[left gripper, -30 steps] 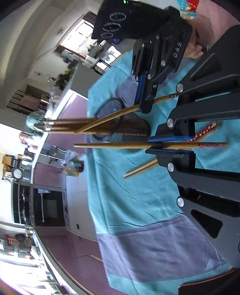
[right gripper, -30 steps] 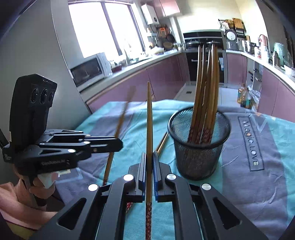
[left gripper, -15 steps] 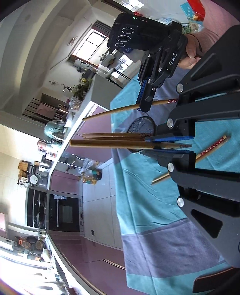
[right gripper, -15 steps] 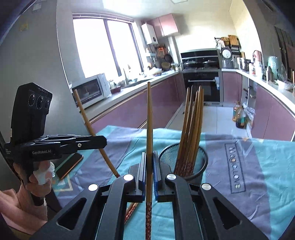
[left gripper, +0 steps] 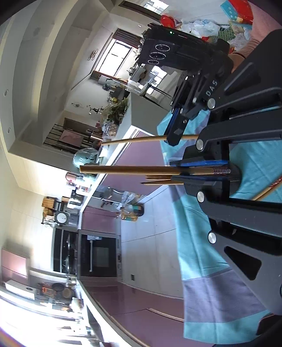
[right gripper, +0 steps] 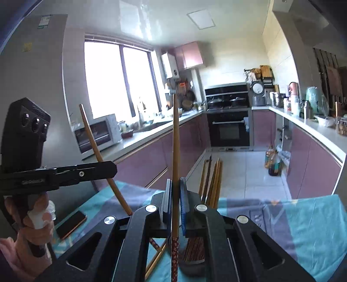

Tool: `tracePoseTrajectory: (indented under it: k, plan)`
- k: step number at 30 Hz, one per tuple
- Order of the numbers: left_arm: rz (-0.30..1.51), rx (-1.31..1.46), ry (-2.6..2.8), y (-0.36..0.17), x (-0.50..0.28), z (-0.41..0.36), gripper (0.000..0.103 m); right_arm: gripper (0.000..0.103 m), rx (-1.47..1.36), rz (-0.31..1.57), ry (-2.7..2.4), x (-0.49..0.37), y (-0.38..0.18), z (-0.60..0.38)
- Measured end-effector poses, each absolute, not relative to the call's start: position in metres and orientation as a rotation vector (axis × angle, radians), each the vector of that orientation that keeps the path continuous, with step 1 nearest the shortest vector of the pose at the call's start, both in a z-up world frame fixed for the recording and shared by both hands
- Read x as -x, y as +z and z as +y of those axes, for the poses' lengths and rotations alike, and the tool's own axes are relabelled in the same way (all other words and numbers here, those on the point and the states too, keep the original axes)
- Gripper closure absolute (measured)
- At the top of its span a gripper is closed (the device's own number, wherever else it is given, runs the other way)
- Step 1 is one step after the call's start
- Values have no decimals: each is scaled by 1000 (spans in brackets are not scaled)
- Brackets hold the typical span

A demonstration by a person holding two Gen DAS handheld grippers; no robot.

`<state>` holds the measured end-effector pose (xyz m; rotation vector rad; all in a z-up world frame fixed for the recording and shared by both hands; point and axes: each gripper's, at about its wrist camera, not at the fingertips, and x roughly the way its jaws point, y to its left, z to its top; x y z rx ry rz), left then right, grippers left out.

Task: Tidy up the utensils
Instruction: 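Lower the chopsticks into the cup and open both grippers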

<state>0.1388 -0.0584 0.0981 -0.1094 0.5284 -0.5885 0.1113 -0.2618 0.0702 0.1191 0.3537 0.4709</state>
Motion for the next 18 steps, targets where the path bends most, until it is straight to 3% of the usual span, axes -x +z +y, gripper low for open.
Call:
tracePoseTrajectory:
  k: [18]
  plan:
    - [680,-61,-538,57,-175,-108,95,97,-151,425,406,-150,29,-251]
